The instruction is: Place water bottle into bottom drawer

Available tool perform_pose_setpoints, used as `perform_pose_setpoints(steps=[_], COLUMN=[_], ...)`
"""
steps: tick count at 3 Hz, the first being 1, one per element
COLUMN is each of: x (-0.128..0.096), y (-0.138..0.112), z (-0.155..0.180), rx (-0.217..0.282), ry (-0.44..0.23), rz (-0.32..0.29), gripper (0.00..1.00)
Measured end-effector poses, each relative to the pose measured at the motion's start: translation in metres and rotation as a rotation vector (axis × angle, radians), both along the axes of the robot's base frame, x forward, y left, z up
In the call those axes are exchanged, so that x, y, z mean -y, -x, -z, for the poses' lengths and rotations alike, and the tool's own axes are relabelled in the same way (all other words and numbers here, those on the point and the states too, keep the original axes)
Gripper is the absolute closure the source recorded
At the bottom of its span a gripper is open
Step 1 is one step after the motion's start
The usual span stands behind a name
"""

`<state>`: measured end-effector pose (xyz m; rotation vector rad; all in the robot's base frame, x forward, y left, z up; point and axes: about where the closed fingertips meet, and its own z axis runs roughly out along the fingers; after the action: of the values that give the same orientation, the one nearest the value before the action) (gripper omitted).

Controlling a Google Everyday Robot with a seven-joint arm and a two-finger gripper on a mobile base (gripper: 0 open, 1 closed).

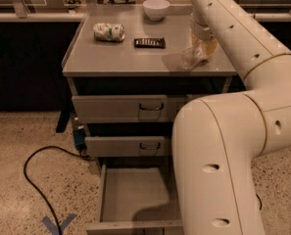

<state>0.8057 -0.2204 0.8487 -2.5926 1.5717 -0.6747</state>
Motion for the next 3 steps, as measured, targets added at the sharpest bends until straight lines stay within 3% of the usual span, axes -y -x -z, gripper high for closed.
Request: perform_pose_setpoints(steps=[1,2,3], x=[-0.018,-0.055,-0.081], y=[0.006,0.032,0.055], z=[-0.015,-0.029,-0.033], rx=[0.039,0.016,-0.031], ry=[-0.099,-0.253,-0.344], rz=[-0.008,-0.045,-0.066], gripper=[1.0,1.0,1.0])
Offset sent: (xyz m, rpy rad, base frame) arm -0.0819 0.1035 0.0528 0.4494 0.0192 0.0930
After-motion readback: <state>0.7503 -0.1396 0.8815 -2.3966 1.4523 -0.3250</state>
